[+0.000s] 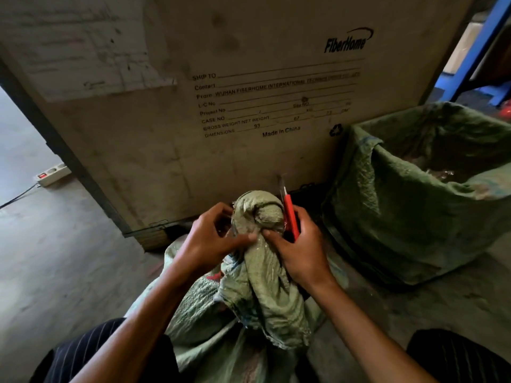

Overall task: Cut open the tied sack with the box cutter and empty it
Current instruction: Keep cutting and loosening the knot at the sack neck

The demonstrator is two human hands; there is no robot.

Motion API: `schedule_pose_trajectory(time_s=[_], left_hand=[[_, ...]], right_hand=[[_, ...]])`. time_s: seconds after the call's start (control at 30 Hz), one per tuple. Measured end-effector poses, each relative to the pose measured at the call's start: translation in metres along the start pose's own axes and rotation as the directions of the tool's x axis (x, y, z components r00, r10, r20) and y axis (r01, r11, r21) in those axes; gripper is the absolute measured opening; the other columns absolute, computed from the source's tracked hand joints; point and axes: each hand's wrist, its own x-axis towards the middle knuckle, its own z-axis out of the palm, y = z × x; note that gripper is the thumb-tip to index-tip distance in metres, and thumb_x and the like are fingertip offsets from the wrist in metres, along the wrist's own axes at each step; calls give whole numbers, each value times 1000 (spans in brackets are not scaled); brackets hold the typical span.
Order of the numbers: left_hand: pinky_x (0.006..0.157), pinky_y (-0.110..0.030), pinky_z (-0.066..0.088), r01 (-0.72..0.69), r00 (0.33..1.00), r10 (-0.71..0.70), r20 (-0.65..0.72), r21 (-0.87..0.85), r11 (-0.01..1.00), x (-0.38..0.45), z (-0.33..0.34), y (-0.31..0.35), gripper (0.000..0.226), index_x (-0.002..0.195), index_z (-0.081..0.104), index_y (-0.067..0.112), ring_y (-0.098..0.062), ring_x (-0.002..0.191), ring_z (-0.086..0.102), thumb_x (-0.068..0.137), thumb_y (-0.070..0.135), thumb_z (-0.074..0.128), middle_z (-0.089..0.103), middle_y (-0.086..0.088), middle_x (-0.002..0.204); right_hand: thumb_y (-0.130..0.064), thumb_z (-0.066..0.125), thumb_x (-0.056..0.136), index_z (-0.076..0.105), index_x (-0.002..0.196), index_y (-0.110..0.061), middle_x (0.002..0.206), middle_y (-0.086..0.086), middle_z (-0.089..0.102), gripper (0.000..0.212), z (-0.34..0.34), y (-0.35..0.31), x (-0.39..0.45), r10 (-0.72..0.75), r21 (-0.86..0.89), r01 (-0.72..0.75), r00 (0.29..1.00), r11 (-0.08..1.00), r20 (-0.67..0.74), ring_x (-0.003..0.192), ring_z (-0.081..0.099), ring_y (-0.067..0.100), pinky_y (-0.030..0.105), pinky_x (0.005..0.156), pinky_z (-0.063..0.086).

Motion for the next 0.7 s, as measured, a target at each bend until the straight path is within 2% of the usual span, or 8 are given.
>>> schedule_pose_trajectory(time_s=[0.1,0.23,0.3,0.37,0.43,0.53,0.63,0.7], left_hand=[[70,-62,53,-39,993,39,110,-6,999,0,-11,1,43,89,63,18,-43,76,65,60,37,87,72,-16,84],[63,-31,56,5,972,18,236,-98,995,1,-31,3,30,91,61,-2,-19,75,64,67,1,79,71,-5,78],[67,-28,55,38,966,-11,257,-98,995,0,-38,2,29,94,60,-6,-19,77,65,69,-7,75,72,-8,81],[76,-35,57,59,967,-35,253,-88,994,-1,-39,0,38,100,61,-2,-22,84,68,67,-1,80,73,-12,91],[86,-43,56,87,968,-70,241,-60,994,0,-36,0,58,110,58,11,-21,97,68,62,19,88,72,-10,103],[91,-36,53,110,970,-102,219,-26,994,0,-22,4,82,128,47,26,-8,105,65,57,42,85,66,4,117],[75,-9,49,89,990,-104,97,140,986,0,4,9,72,122,46,31,4,90,62,63,40,85,65,16,102],[63,-14,42,107,994,-99,-44,244,964,2,12,10,64,120,48,27,-5,84,61,67,33,83,64,10,96]], right_hand=[[-17,76,74,56,119,-20,103,-8,69,49,-3,-4,4,-57,10,56,993,998,108,95,65,0,16,82,51],[1,71,77,56,116,-17,102,-10,67,45,-19,-6,14,-93,33,89,978,996,187,90,63,-7,9,79,47],[3,70,77,56,115,-20,105,-14,64,46,-32,-7,18,-76,10,75,976,997,204,92,61,-12,6,81,46],[1,71,76,55,108,-32,100,-18,63,48,-40,-7,20,-60,-38,68,981,997,184,88,61,-14,3,77,45],[-4,74,75,55,99,-41,94,-18,65,48,-40,-7,20,-57,-91,70,989,993,137,81,62,-13,3,70,46],[-8,76,74,59,96,-37,87,-13,67,40,-29,-5,18,-47,-48,52,995,998,93,74,63,-9,7,66,46],[-9,75,75,62,100,-27,78,-9,68,33,-20,-5,13,44,69,-55,986,996,158,67,65,-4,10,59,48],[-17,75,76,64,99,-26,77,-6,68,27,-22,-1,16,105,80,-120,980,990,168,64,63,3,18,57,48]])
